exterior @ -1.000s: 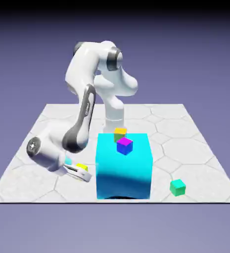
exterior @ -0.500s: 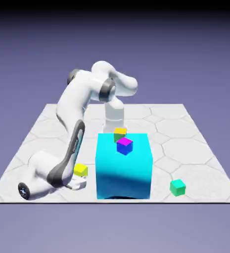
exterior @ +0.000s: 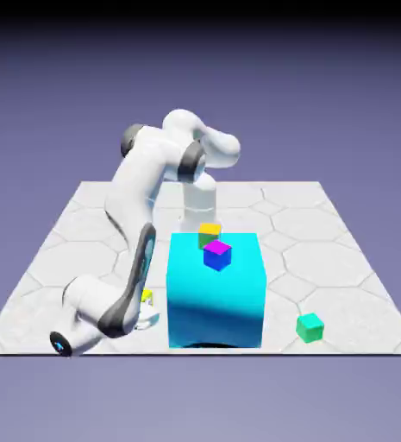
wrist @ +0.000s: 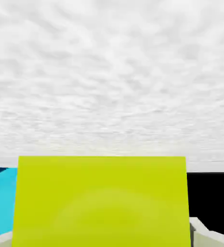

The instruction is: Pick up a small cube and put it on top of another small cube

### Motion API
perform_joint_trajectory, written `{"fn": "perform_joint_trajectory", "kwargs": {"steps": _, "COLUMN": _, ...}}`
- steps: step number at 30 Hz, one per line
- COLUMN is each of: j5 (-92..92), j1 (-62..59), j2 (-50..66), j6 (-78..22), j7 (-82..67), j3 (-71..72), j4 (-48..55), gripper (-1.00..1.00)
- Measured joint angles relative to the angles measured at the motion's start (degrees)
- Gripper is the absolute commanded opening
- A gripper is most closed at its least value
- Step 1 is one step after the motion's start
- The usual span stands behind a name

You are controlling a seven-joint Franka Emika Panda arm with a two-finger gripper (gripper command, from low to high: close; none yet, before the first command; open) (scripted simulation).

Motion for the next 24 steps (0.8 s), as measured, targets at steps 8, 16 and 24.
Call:
{"fn": "perform_joint_trajectory", "kwargs": {"steps": 8, "j5": 1.7, "j1": -0.3, "j2": -8.2, "j6": -4.7, "j7": 0.0, "j3": -5.6, "j4": 2.1, "gripper": -1.00}}
{"fn": "perform_joint_trajectory", "kwargs": {"steps": 16, "j5": -8.6, "j1": 1.6, "j2": -21.4, "j6": -13.1, "j7": 3.6, "j3": 10.6, "j4": -2.3, "gripper": -1.00}}
{"fn": "perform_joint_trajectory", "kwargs": {"steps": 24, "j5": -17.8, "j1": 2.6, "j2": -24.6, "j6": -19.1, "j7": 6.6, "j3": 27.3, "j4": -3.1, "gripper": -1.00}}
